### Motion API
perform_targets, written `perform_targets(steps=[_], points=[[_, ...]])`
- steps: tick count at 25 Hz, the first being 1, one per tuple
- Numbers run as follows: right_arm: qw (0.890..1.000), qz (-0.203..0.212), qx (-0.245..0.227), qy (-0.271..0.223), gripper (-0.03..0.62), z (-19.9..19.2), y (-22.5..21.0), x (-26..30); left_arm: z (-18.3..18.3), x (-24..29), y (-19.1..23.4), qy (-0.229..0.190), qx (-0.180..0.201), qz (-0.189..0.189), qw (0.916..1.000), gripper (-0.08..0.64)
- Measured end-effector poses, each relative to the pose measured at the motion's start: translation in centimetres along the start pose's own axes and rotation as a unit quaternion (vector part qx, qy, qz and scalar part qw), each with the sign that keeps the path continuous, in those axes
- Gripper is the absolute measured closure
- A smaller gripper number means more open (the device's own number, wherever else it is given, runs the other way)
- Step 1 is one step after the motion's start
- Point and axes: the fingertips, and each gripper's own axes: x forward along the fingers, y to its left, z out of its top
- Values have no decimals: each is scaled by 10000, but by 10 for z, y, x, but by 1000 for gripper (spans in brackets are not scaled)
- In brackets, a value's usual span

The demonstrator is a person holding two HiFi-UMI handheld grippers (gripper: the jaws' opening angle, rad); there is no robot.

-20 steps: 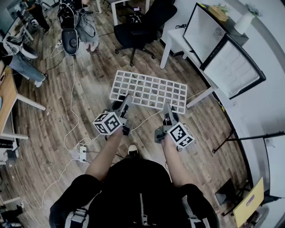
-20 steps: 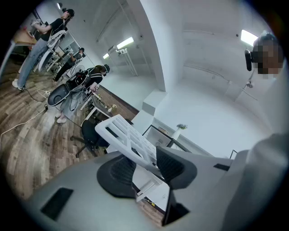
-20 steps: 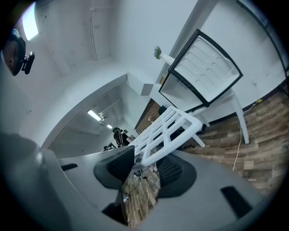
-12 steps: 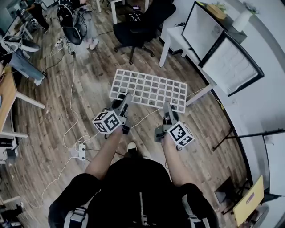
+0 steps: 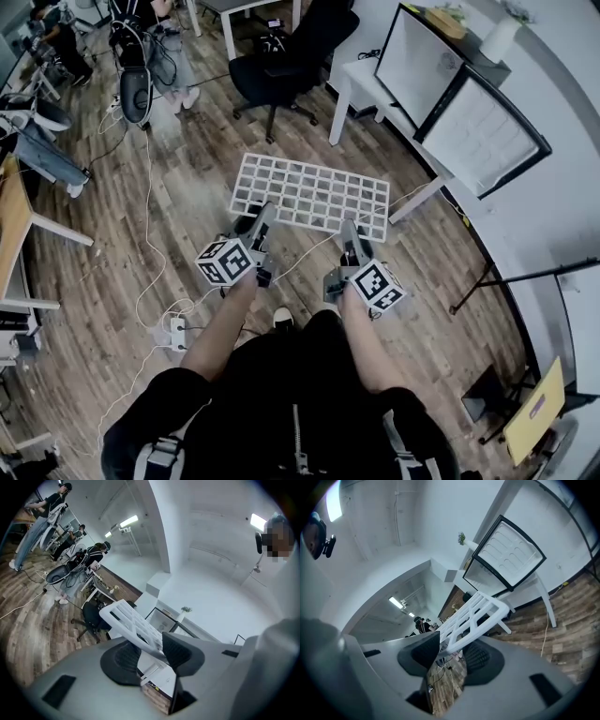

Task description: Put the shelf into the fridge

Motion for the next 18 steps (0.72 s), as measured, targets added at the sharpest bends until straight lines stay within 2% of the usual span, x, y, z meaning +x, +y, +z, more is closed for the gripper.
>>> perform_targets(steps=[8,18], points=[[9999,-96,-26,-86,431,-3,10,14,5,8,19,104,-57,-21,9999,400],[9997,-227,128,-40,431,3,-1,58,14,49,44,185,-135,23,9997,397]])
